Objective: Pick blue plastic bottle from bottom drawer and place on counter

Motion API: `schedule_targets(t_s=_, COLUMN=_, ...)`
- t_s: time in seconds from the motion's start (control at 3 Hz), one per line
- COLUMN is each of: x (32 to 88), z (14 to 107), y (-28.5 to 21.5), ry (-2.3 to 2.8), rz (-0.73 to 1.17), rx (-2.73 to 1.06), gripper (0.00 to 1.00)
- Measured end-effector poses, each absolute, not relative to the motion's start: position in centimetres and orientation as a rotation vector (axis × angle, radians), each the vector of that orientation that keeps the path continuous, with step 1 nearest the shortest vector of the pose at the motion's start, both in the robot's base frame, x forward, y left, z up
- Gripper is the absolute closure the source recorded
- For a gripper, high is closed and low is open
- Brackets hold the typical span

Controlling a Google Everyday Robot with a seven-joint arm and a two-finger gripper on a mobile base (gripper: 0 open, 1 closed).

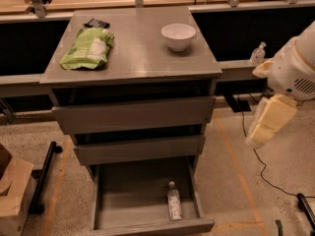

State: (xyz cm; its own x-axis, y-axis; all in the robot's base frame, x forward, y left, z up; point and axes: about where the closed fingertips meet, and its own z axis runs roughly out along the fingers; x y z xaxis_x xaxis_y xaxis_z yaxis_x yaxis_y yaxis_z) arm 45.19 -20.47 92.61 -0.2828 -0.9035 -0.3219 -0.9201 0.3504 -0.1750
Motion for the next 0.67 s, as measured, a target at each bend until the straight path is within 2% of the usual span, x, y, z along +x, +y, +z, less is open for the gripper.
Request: schedule_targets(t_s=0.67, x=48.1, z=82.8, y=-16.8, ry=2.225, rz=0.239, rx=-1.462, gripper=0.00)
